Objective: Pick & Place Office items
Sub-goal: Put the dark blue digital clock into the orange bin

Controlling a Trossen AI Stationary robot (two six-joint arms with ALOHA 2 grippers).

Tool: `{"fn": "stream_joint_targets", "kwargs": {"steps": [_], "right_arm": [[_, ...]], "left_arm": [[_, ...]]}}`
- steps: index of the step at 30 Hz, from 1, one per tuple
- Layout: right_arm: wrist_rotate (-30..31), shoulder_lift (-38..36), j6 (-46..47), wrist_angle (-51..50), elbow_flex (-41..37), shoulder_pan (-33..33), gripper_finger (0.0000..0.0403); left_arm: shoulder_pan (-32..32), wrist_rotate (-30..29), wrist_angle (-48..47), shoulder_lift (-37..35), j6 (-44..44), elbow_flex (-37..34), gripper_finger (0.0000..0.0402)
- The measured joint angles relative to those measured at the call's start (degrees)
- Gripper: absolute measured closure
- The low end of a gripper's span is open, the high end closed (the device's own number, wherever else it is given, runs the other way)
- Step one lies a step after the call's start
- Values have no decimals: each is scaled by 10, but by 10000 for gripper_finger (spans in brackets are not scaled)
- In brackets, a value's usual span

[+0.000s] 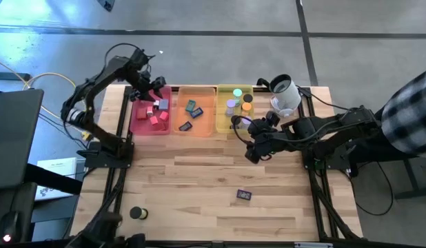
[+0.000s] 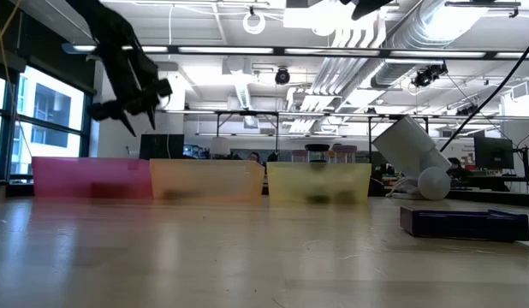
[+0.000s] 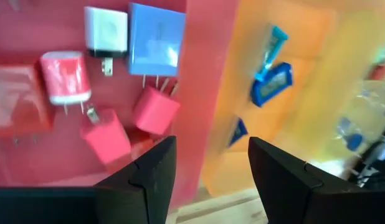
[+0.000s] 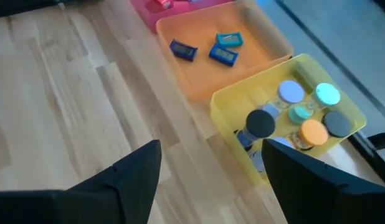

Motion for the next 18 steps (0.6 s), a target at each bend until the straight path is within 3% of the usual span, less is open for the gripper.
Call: {"fn": "stream_joint_targets", "kwargs": {"steps": [5, 9, 13, 18], "right_arm": [[-27, 0, 1, -17, 0, 9, 136], [-42, 0, 32, -59, 0, 19, 136], [-53, 0, 83, -120, 0, 30, 136], [-53, 0, 153, -169, 0, 58, 136]], "left_arm": [[-12, -15, -44, -95, -12, 0, 209], [-64, -23, -81, -175, -19, 0, 209], [-179, -47, -97, -241, -87, 0, 209], [-387, -152, -97, -294, -236, 0, 209]]}}
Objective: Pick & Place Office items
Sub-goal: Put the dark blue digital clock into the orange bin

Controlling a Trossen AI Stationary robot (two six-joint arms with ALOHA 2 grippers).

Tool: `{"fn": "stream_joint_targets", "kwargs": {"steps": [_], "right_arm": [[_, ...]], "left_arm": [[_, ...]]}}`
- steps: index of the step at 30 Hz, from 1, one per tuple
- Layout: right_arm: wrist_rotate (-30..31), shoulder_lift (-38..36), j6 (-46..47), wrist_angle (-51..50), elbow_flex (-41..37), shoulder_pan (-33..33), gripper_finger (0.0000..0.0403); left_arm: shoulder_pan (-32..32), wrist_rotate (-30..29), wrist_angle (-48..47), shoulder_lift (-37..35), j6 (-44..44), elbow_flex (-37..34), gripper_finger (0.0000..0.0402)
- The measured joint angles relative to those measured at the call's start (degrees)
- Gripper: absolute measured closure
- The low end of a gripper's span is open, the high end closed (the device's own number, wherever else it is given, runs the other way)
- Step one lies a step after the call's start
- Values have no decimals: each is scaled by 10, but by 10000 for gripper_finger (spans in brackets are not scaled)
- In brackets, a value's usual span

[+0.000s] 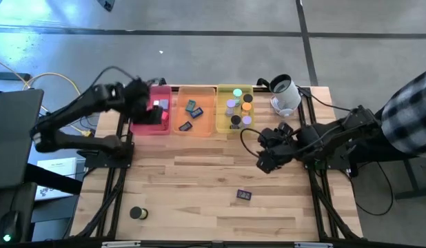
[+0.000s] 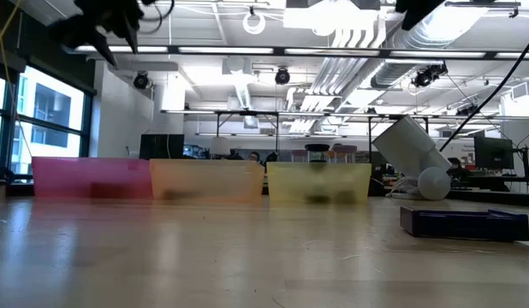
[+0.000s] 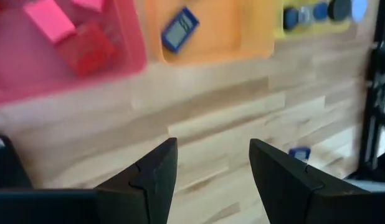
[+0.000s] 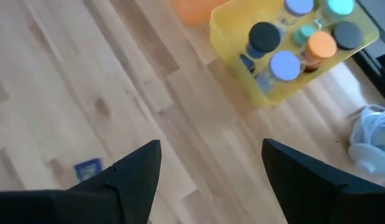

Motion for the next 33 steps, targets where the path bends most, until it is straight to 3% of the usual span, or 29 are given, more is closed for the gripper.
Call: {"fn": "stream_joint_targets", "kwargs": {"steps": [9, 15, 19, 23, 28, 33], "right_arm": [[-45, 0, 19, 1, 0, 84, 136], [-44, 0, 32, 13, 0, 143, 136], [-45, -1, 32, 37, -19, 180, 136], [-47, -1, 17, 107, -85, 218, 136], [-45, 0, 15, 260, -204, 251, 136], [-44, 0, 7, 415, -302, 251, 136]], "left_arm": [[-407, -188, 52, 19, -280, 0, 209], [-581, -308, 157, 95, -375, 0, 209], [-637, -351, 254, 157, -359, 0, 209], [-664, -376, 380, 225, -283, 0, 209], [-670, -352, 524, 298, -188, 0, 209], [-664, -324, 573, 331, -161, 0, 209]]}}
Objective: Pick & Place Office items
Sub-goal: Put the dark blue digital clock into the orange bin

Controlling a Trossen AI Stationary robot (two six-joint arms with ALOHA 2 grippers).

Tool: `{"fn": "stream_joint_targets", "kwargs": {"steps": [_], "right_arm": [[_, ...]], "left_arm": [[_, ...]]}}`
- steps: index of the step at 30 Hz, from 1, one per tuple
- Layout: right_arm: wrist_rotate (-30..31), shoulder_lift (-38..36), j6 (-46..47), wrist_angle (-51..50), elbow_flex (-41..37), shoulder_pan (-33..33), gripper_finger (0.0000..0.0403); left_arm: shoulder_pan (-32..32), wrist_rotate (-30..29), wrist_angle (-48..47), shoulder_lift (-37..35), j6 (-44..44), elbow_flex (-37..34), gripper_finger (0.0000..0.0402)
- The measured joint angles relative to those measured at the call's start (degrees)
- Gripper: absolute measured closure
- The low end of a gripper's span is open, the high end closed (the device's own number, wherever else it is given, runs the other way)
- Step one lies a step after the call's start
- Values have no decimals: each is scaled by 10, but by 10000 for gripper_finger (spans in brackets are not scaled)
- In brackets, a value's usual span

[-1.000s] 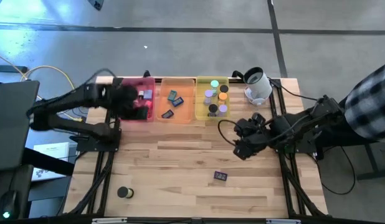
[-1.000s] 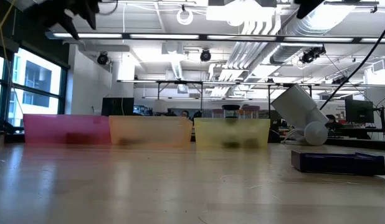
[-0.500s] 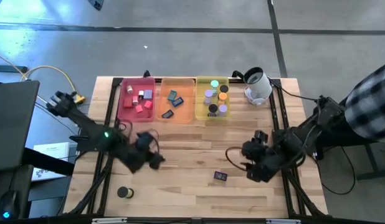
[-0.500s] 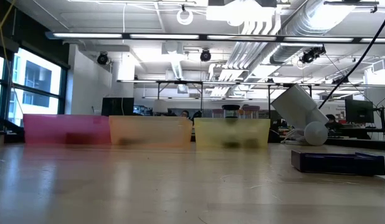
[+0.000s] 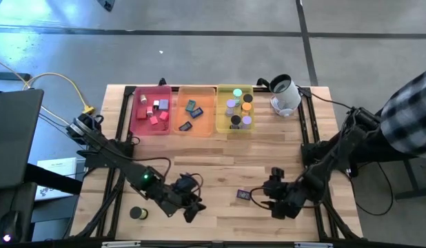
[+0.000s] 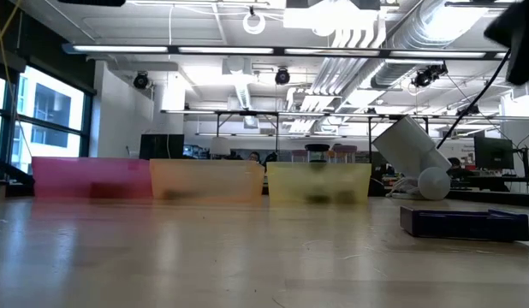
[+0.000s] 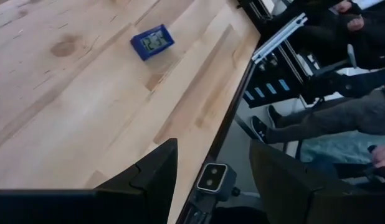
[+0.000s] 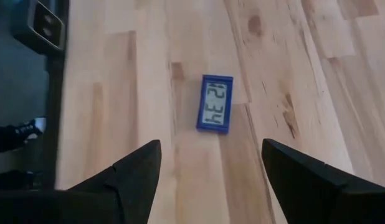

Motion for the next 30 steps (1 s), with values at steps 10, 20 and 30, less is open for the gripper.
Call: {"fn": "stream_joint_targets", "kwargs": {"steps": [10, 20, 30], "right_arm": [[20, 0, -20, 236, -153, -27, 136], [32, 31, -38, 313, -189, -27, 136], [39, 142, -84, 402, -188, -23, 136]], "left_arm": [[3, 50, 3, -1, 16, 0, 209], [-13, 66, 17, -1, 1, 0, 209], [-13, 66, 24, -1, -34, 0, 209]]}}
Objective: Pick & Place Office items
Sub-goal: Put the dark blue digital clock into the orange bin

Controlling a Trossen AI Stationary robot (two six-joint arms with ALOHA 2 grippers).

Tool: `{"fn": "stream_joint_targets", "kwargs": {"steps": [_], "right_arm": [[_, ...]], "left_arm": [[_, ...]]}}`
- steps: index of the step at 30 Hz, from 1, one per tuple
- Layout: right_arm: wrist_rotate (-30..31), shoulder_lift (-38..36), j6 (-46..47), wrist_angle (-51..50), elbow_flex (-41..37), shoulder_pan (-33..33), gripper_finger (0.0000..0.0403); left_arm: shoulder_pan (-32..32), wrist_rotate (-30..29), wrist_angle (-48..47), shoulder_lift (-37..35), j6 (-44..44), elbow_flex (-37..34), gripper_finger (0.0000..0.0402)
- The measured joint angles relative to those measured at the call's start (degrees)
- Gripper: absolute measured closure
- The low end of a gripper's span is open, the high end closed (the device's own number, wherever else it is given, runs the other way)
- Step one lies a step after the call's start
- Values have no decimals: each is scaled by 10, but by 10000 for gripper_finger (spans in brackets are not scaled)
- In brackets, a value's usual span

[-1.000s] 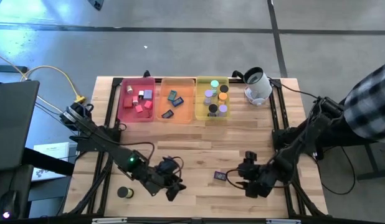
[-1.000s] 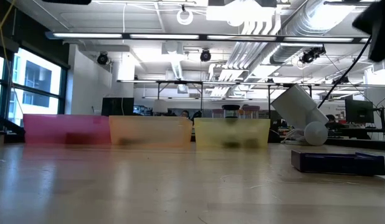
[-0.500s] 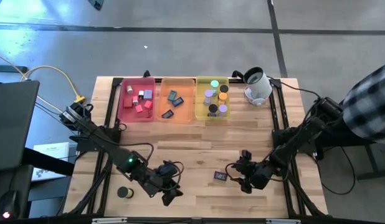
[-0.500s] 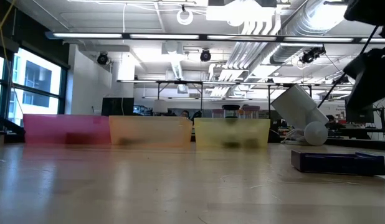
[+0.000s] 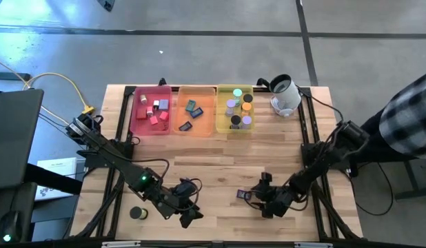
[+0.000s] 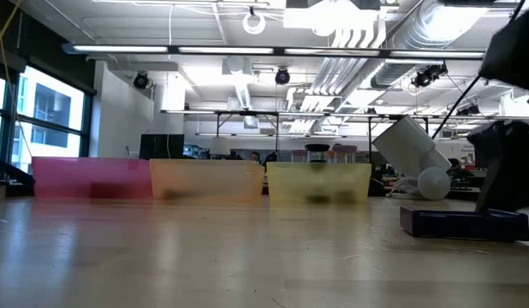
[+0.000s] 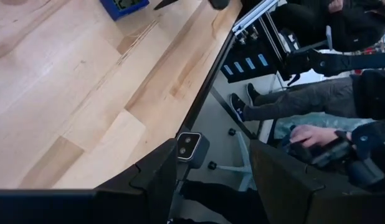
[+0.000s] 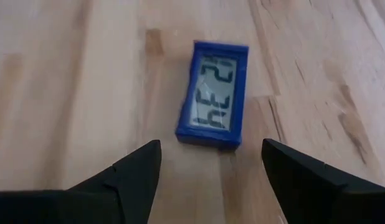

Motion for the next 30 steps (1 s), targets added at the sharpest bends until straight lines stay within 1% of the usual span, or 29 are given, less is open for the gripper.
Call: {"fn": "stream_joint_targets", "kwargs": {"steps": [6, 11, 14, 17, 19, 21, 26, 30], "right_arm": [[25, 53, 9, 44, 0, 1, 136], [45, 72, -30, 98, 1, 0, 136], [42, 73, -66, 113, 0, -5, 136], [19, 73, -68, 113, 1, -16, 141], [3, 72, -70, 113, 1, -21, 154], [-2, 72, -71, 112, 1, -25, 177], [-11, 72, -72, 110, 1, -33, 262], [-37, 71, -71, 109, 1, -41, 264]], "left_arm": [[-3, 0, 1, 0, -4, 0, 209], [-3, 0, 1, 0, -5, 0, 209], [-3, -1, 2, 0, -5, 0, 209], [-3, -1, 3, 0, -6, 0, 209], [-3, -1, 9, 0, -9, 0, 209], [-3, -1, 19, 0, -12, 0, 209], [-3, -2, 27, 0, -3, 0, 209], [-2, -4, 27, 0, -4, 0, 209]]}}
